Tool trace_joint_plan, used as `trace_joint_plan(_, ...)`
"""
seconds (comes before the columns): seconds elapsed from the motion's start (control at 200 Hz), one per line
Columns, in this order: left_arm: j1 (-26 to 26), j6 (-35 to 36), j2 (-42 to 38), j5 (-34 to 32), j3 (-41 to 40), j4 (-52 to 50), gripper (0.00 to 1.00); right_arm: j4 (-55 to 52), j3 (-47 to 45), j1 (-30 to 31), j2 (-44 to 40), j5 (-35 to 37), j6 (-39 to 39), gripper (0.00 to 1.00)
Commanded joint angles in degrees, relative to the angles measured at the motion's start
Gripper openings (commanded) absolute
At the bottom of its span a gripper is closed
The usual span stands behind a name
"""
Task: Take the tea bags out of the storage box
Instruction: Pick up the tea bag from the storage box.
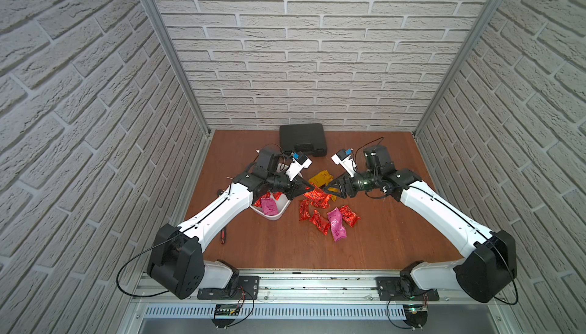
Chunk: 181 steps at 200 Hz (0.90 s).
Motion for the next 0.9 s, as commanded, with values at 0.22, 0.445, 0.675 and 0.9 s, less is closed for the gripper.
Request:
trace_joint_plan(0.22, -0.2, 3.2, 0.0, 4.8, 2.3, 0.2, 0.00, -0.3, 0.3, 2.8, 2.6, -0.1, -3.2, 0.50)
trace_joint_plan(0.445, -0.2, 3.7, -0.6, 5.7, 2.0, -0.1, 0.00, 2.2, -0.8, 3.2, 0.1, 7.3, -3.2, 0.44)
trace_joint_plan(0.675, -0.2, 3.7, -0.4, 6.1, 2.1, -0.1, 0.00, 3.9, -1.1, 4.6, 0.8, 9.8, -2.5, 0.39)
trace_joint_plan(0.9, -0.1, 3.3, -0.6, 3.2, 2.4, -0.3, 0.00, 5.6, -2.7, 5.3, -0.6, 8.3, 0.1, 0.07)
